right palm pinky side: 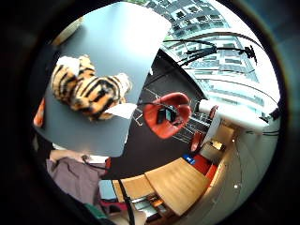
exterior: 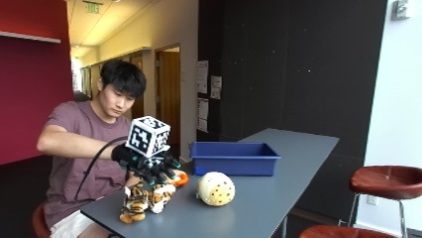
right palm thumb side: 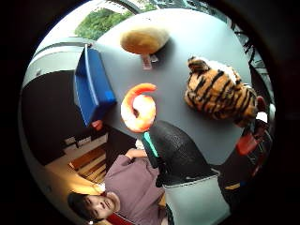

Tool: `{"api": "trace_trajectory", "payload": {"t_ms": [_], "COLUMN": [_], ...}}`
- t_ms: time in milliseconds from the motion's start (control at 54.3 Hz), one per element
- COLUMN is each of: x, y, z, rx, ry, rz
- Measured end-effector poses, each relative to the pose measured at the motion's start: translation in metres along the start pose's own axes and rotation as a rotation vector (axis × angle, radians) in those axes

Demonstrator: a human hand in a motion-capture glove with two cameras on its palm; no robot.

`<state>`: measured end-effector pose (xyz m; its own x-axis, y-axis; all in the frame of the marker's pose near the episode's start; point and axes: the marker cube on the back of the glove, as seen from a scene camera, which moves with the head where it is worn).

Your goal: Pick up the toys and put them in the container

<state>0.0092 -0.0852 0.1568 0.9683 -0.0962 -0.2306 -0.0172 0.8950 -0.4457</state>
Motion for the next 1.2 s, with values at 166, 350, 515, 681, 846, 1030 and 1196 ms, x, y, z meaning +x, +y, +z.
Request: {"api": "trace_trajectory", "payload": {"t_ms": [166,350,515,681,846,1030,1196], "x": [0.007,0.009,0.006,0.007,0.011,0.016,0.007], "y": [-0.019,-0.026,-0.031,-0.042,-0.06,-0.065,-0.056], "z": [0.061,0.084,0.09,0.09,0.079,0.059,0.007], "rx": [-0.097,0.047,0.235,0.416,0.447,0.352,0.337], "ry": [-0.004,-0.004,0.006,0.008,-0.019,-0.05,-0.122], "rz": [0.011,-0.01,-0.047,-0.113,-0.179,-0.193,-0.184]}}
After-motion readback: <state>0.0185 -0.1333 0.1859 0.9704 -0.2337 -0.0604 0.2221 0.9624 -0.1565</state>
